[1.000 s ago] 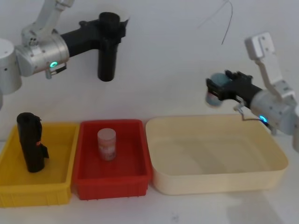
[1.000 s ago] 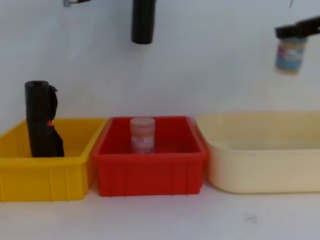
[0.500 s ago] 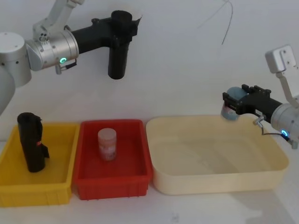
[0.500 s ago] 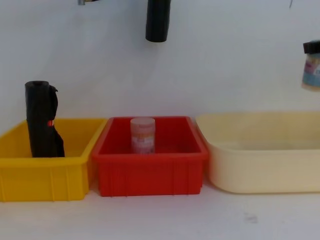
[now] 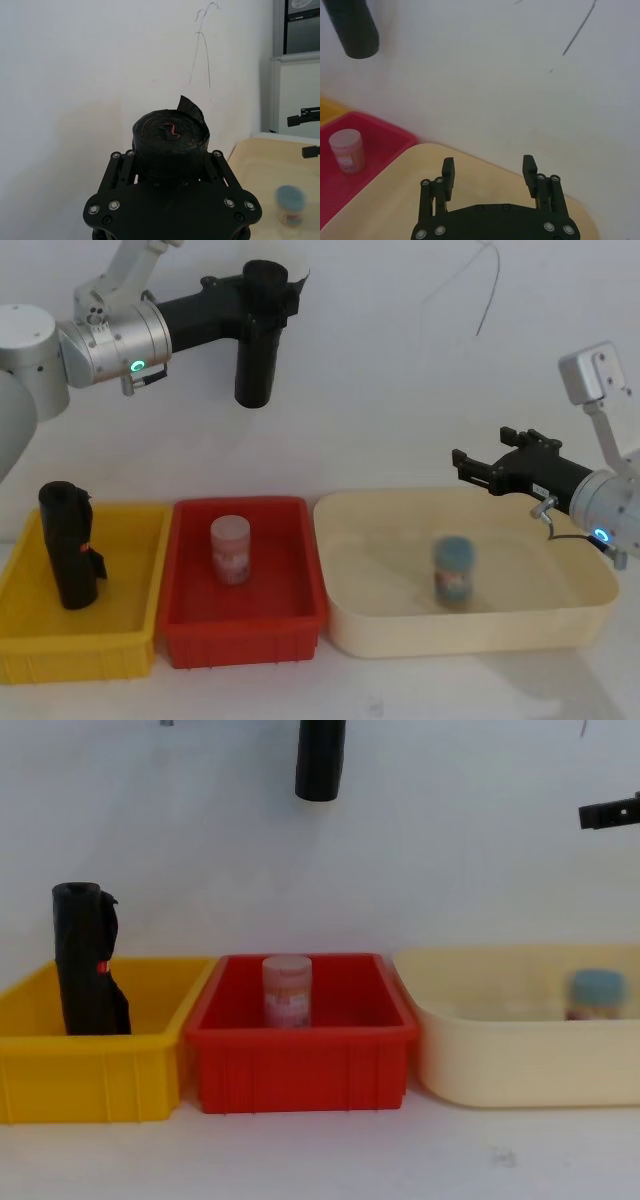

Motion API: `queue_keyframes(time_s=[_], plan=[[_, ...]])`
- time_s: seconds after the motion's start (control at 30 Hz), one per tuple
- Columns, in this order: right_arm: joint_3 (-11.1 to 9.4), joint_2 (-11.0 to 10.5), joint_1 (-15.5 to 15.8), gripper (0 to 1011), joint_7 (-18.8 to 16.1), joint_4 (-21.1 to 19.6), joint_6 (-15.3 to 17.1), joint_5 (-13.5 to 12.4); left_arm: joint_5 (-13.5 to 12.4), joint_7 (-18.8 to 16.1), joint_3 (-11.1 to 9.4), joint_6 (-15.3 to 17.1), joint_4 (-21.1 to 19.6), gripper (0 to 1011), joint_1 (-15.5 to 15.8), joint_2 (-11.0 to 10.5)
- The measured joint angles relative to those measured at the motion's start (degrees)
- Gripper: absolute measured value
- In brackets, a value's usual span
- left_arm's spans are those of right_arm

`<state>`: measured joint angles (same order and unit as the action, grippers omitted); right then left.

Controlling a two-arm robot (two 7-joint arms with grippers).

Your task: Pick up the garbage bag with the one hand and transfer it to the other hand.

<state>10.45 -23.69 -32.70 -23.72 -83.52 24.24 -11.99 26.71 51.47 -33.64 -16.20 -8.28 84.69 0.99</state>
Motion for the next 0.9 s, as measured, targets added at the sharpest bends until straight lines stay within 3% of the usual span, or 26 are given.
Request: queue_keyframes(time_s=[0.27,0.9], plan=[[0.11,-0.04,0.46,1001,-0.68,-0.82,0.18,-0.59,0.25,0.48,-0.29,-0.58,1.35,483,0.68,0.41],[0.20,-0.09,0.81,1001,-1.19,-1.44,0.36,-1.06,0.45,0.81,-0.50,-1.08,2.45,483,1.21,0.72]])
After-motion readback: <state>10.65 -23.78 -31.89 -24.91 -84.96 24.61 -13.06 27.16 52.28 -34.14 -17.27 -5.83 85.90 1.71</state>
